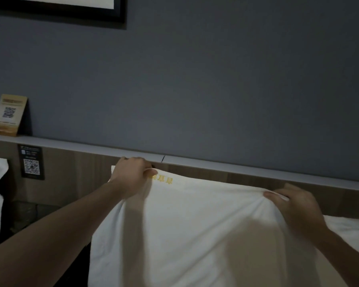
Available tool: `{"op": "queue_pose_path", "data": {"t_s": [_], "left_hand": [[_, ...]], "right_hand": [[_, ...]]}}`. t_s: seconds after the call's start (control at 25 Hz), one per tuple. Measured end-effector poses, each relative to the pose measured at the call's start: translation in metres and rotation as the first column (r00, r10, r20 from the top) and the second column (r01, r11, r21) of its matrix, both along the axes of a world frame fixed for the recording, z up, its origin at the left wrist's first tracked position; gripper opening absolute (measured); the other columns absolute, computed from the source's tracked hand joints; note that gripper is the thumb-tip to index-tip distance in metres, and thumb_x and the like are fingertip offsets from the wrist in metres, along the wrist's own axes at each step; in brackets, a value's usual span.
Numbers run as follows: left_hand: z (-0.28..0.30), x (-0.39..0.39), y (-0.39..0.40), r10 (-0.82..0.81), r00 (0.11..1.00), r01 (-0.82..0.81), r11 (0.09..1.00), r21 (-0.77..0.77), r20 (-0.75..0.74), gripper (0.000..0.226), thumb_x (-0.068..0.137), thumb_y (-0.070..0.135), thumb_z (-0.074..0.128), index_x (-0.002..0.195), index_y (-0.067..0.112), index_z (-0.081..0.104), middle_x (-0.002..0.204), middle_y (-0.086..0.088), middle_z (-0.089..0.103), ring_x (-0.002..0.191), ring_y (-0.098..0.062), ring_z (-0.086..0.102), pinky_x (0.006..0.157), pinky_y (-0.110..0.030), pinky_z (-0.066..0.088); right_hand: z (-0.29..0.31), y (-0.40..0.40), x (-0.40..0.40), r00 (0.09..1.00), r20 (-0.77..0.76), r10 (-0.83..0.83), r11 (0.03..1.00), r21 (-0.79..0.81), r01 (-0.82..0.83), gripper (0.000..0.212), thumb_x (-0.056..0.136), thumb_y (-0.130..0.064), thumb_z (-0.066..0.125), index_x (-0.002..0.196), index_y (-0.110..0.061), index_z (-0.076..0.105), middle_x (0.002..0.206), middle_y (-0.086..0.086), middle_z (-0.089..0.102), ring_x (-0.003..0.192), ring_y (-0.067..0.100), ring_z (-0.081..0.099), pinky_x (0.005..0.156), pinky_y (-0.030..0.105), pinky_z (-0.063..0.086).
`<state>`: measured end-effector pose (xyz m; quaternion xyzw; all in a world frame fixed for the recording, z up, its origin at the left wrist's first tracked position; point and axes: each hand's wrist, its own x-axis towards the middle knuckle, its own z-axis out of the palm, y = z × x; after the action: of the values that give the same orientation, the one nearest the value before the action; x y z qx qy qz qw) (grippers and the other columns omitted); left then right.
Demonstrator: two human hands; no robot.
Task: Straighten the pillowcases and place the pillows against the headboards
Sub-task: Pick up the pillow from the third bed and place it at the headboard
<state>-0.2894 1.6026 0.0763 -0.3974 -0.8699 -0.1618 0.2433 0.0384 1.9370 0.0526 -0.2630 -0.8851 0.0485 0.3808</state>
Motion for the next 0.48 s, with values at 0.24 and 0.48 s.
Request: {"op": "queue_pose_path", "data": {"t_s": [0.24,0.48], "left_hand": [[0.0,0.018,0.007,0.053,0.993,-0.05,0.998,-0.034,0.101,0.049,0.088,0.07,0.059,0.064,0.028,0.058,0.065,0.009,0.06,0.069,-0.019,0.061,0.065,-0.032,0.038],[0.0,0.02,0.015,-0.014,1.0,0.015,0.998,-0.061,0.007,0.017,0.099,0.037,0.054,0.092,0.031,0.069,0.098,0.008,0.075,0.089,-0.017,0.065,0.082,-0.033,0.032]], "right_hand": [[0.0,0.022,0.003,0.996,0.045,-0.078,0.996,-0.036,0.079,0.023,0.091,-0.044,0.071,0.075,-0.028,0.076,0.078,-0.009,0.065,0.076,0.022,0.064,0.071,0.037,0.049],[-0.03,0.041,0.012,0.995,0.047,-0.086,0.985,-0.149,0.092,0.026,0.094,-0.041,0.067,0.071,-0.028,0.07,0.076,-0.008,0.062,0.072,0.017,0.062,0.068,0.037,0.045]]}}
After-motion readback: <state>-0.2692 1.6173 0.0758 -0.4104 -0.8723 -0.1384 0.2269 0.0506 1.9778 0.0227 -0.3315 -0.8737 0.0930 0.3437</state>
